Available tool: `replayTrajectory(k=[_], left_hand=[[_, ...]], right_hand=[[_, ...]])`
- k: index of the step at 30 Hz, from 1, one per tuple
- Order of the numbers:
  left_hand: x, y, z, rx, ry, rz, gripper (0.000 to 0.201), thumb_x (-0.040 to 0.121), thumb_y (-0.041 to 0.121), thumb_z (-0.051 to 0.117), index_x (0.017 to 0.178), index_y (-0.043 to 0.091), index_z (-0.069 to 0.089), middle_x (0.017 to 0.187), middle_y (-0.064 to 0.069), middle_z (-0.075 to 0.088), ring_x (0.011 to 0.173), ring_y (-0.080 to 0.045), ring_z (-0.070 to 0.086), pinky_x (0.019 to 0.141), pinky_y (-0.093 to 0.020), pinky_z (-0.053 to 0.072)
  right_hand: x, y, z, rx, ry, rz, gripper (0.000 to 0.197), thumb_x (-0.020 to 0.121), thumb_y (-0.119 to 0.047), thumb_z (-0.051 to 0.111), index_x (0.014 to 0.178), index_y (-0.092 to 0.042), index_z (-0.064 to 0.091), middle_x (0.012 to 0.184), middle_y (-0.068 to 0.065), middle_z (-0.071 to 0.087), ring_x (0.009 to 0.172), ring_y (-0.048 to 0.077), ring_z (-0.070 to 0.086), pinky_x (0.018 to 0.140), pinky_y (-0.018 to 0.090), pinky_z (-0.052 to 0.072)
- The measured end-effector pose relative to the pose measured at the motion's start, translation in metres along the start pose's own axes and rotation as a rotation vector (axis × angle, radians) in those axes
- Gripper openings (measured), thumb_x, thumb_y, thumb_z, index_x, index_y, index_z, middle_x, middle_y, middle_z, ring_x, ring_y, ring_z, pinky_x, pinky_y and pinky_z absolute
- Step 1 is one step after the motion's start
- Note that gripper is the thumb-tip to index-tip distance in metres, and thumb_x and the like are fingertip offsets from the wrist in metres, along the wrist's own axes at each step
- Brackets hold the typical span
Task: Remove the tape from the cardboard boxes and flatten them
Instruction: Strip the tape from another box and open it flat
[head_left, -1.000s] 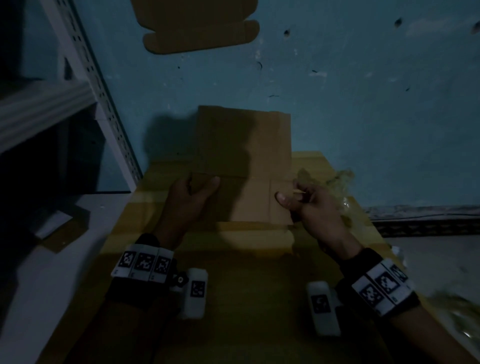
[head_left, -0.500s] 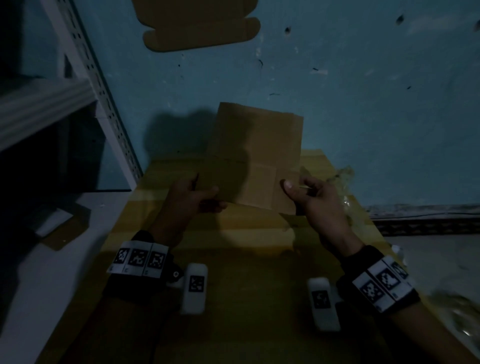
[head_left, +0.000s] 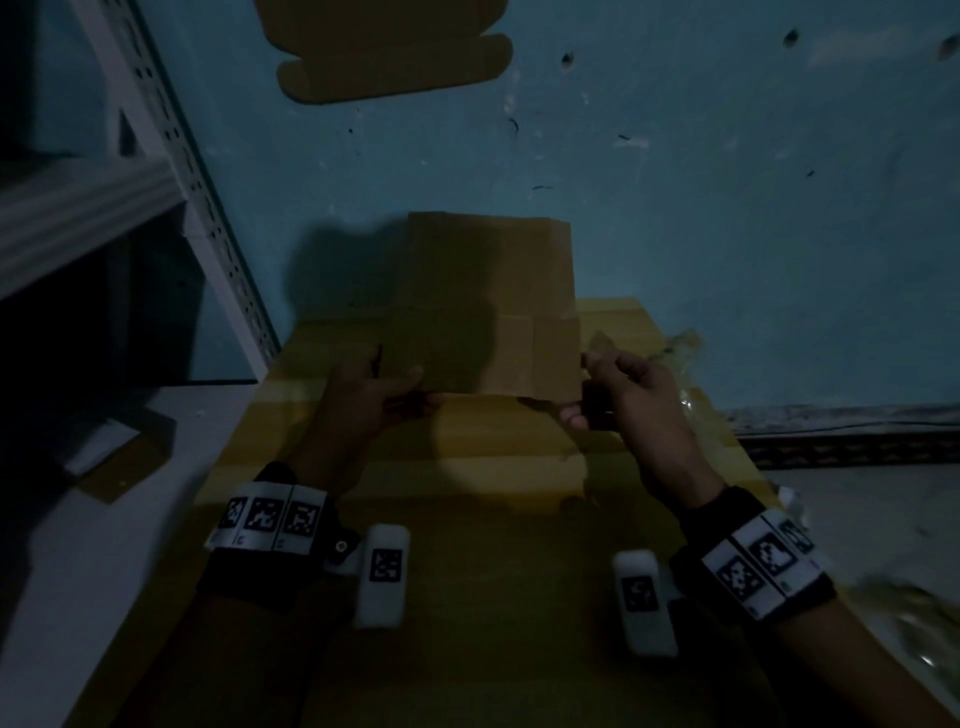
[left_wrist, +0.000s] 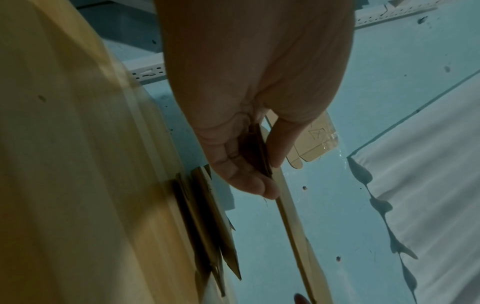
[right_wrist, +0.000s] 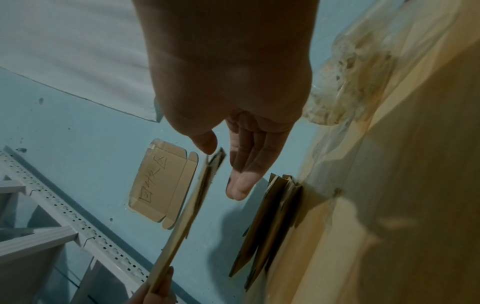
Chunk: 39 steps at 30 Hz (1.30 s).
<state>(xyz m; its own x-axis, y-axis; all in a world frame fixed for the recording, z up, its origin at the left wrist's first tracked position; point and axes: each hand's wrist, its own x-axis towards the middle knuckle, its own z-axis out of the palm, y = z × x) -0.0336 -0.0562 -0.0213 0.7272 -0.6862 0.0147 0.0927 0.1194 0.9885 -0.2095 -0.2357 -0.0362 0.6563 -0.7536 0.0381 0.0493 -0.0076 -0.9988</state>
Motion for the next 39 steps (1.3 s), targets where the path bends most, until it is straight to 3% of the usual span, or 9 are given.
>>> replayTrajectory(k=[5,14,17,19,23,26,30,33,39], left_hand=[[0.000,-0.002,0.001,-0.002,0.011,0.006,0.015,0.098,0.010,0.054,0.106,0.018,0.064,0.095,-0.004,0.075,0.078,-0.018,0.071,0.073,-0.031,0.060],[0.004,-0.010,-0.001,0.059,0.024,0.050,0.020,0.098,0.014,0.056,0.117,0.012,0.064,0.096,-0.007,0.076,0.083,-0.020,0.072,0.076,-0.034,0.060],[0.008,-0.011,0.000,0.016,0.110,0.028,0.054,0.088,0.019,0.067,0.135,0.004,0.047,0.107,-0.015,0.073,0.090,-0.028,0.073,0.073,-0.035,0.060],[0.012,-0.012,0.001,-0.010,0.160,0.032,0.071,0.081,0.024,0.072,0.138,0.006,0.035,0.117,-0.021,0.068,0.093,-0.030,0.073,0.074,-0.038,0.060],[0.020,-0.017,0.002,-0.070,0.194,0.002,0.053,0.094,0.013,0.064,0.134,0.010,0.029,0.112,-0.015,0.066,0.079,-0.016,0.075,0.064,-0.027,0.060],[0.023,-0.018,0.000,-0.139,0.167,-0.044,0.053,0.093,0.010,0.064,0.137,0.008,0.034,0.122,-0.020,0.063,0.088,-0.022,0.074,0.071,-0.030,0.061],[0.023,-0.017,0.002,-0.043,0.125,-0.046,0.022,0.093,0.009,0.064,0.114,0.009,0.058,0.118,-0.016,0.068,0.094,-0.021,0.072,0.076,-0.028,0.061],[0.024,-0.017,0.003,-0.044,0.178,-0.056,0.031,0.090,0.003,0.067,0.119,0.005,0.055,0.118,-0.016,0.067,0.101,-0.027,0.070,0.079,-0.031,0.060],[0.031,-0.015,-0.003,-0.108,0.201,-0.127,0.021,0.090,-0.011,0.057,0.093,0.009,0.059,0.104,-0.016,0.066,0.086,-0.026,0.070,0.083,-0.038,0.058]], right_hand=[[-0.002,-0.002,0.000,-0.011,0.005,0.001,0.023,0.108,-0.022,0.048,0.113,-0.008,0.066,0.081,0.011,0.078,0.067,0.019,0.072,0.062,0.026,0.059],[-0.003,0.002,0.002,-0.030,0.017,0.019,0.018,0.107,-0.017,0.050,0.116,-0.006,0.061,0.078,0.015,0.076,0.064,0.021,0.068,0.061,0.031,0.058],[-0.003,0.001,0.001,-0.030,0.028,0.005,0.014,0.106,-0.014,0.051,0.113,-0.007,0.060,0.079,0.016,0.076,0.065,0.022,0.068,0.063,0.033,0.058],[-0.004,0.002,0.001,-0.043,0.018,0.002,0.012,0.106,-0.014,0.051,0.109,-0.009,0.062,0.078,0.016,0.076,0.065,0.023,0.069,0.062,0.033,0.058],[-0.005,0.002,0.004,-0.074,-0.012,-0.001,0.012,0.105,-0.011,0.052,0.100,-0.013,0.063,0.074,0.014,0.076,0.064,0.022,0.068,0.060,0.032,0.057],[-0.005,0.002,0.004,-0.081,-0.015,-0.007,0.013,0.105,-0.010,0.053,0.099,-0.011,0.064,0.072,0.012,0.076,0.061,0.020,0.068,0.058,0.029,0.056],[-0.008,-0.002,0.006,-0.069,-0.029,0.006,0.013,0.105,-0.010,0.053,0.103,-0.007,0.064,0.073,0.014,0.075,0.060,0.018,0.067,0.056,0.027,0.055],[-0.011,-0.005,0.007,-0.080,-0.049,0.001,0.014,0.105,-0.010,0.052,0.102,-0.007,0.065,0.076,0.016,0.075,0.060,0.017,0.066,0.053,0.023,0.054],[-0.011,-0.004,0.008,-0.075,-0.060,0.013,0.015,0.104,-0.008,0.052,0.099,-0.009,0.065,0.078,0.017,0.075,0.062,0.018,0.065,0.054,0.022,0.054]])
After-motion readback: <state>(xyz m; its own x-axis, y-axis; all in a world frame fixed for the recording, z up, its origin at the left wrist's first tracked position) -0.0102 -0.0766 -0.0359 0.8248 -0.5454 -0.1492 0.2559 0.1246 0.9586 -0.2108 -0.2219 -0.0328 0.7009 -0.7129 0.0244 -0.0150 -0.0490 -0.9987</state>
